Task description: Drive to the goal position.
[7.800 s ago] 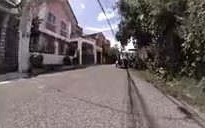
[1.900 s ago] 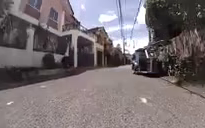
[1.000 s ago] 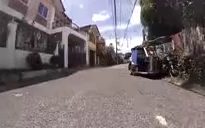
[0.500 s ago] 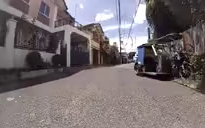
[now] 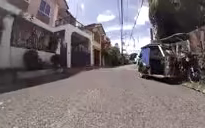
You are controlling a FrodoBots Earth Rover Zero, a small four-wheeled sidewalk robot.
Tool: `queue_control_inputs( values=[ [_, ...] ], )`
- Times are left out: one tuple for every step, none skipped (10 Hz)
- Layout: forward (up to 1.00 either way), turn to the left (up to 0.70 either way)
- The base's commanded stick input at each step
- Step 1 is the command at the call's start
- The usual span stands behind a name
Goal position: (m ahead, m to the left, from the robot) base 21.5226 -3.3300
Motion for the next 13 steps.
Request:
queue_control_inputs(
  values=[
    [0.7, 0.08],
    [0.7, 0.08],
    [0.7, 0.08],
    [0.7, 0.08],
    [0.7, 0.08],
    [0.7, 0.08],
    [0.7, 0.08],
    [0.7, 0.08],
    [0.7, -0.01],
    [0.7, -0.16],
    [0.7, -0.27],
    [0.7, -0.27],
    [0.7, -0.27]
  ],
)
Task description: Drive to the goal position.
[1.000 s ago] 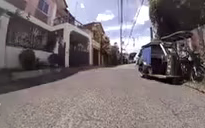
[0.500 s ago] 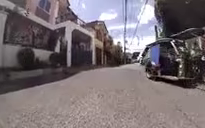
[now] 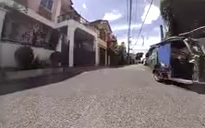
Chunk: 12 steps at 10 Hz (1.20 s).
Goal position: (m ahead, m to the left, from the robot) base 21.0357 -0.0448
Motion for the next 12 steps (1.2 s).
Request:
queue_control_inputs(
  values=[
    [0.7, -0.27],
    [0.7, -0.27],
    [0.7, -0.1],
    [0.7, 0.08],
    [0.7, 0.09],
    [0.7, 0.09],
    [0.7, 0.09],
    [0.7, 0.09],
    [0.7, 0.09],
    [0.7, 0.09],
    [0.7, 0.09],
    [0.7, 0.09]
  ],
)
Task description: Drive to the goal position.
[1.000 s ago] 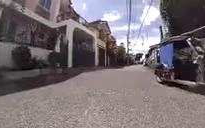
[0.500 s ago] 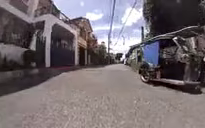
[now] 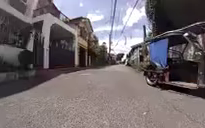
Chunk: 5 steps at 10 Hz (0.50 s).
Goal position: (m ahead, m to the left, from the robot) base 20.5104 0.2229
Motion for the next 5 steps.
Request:
queue_control_inputs(
  values=[
    [0.7, 0.09],
    [0.7, 0.09],
    [0.7, 0.09],
    [0.7, 0.09],
    [0.7, 0.09]
  ],
)
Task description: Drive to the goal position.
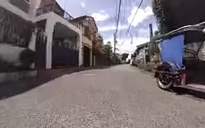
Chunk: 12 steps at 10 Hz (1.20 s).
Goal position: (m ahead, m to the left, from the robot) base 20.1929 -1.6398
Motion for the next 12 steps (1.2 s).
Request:
queue_control_inputs(
  values=[
    [0.7, 0.09],
    [0.7, 0.09],
    [0.7, 0.09],
    [0.7, -0.02],
    [0.7, -0.19],
    [0.7, -0.26],
    [0.7, -0.26],
    [0.7, -0.26],
    [0.7, -0.26],
    [0.7, -0.26],
    [0.7, 0.01],
    [0.7, 0.09]
  ],
)
